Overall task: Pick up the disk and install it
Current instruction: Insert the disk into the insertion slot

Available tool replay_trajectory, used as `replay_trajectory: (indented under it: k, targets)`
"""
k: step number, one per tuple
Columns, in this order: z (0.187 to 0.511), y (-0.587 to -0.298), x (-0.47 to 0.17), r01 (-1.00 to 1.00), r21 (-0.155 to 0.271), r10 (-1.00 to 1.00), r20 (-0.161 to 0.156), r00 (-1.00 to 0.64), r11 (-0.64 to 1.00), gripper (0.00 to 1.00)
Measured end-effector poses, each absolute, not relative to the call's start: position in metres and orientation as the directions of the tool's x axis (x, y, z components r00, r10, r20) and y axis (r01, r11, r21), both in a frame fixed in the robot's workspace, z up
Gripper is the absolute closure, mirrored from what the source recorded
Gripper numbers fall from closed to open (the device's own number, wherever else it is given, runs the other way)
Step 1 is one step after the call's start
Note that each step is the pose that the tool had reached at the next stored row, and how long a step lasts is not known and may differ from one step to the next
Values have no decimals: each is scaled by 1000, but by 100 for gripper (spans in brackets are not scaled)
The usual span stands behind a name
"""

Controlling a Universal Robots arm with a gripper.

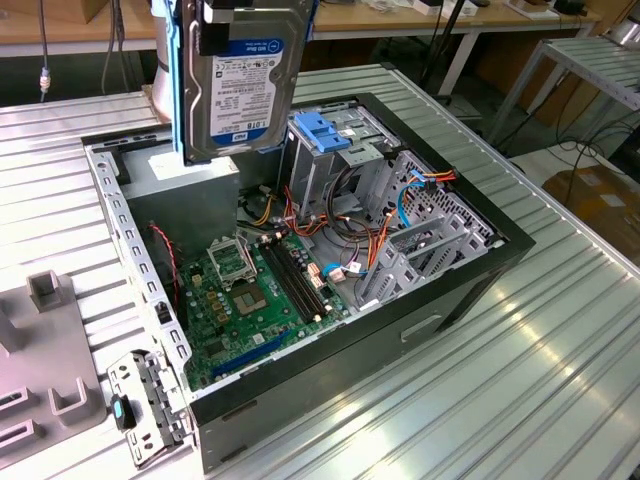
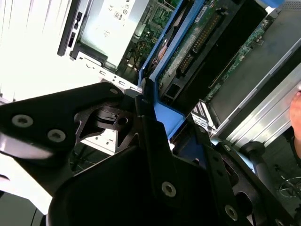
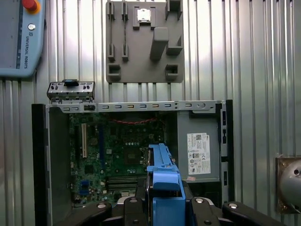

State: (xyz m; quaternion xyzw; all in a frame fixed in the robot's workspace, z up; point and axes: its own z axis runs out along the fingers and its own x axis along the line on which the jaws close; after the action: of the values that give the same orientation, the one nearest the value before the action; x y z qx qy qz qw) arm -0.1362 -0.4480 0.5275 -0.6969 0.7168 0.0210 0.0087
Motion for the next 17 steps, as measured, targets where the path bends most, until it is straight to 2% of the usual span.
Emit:
replay_trajectory:
  k: [17]
  targets:
    - [527,-457,-136,-999,18,-999,-42,-28,28,63]
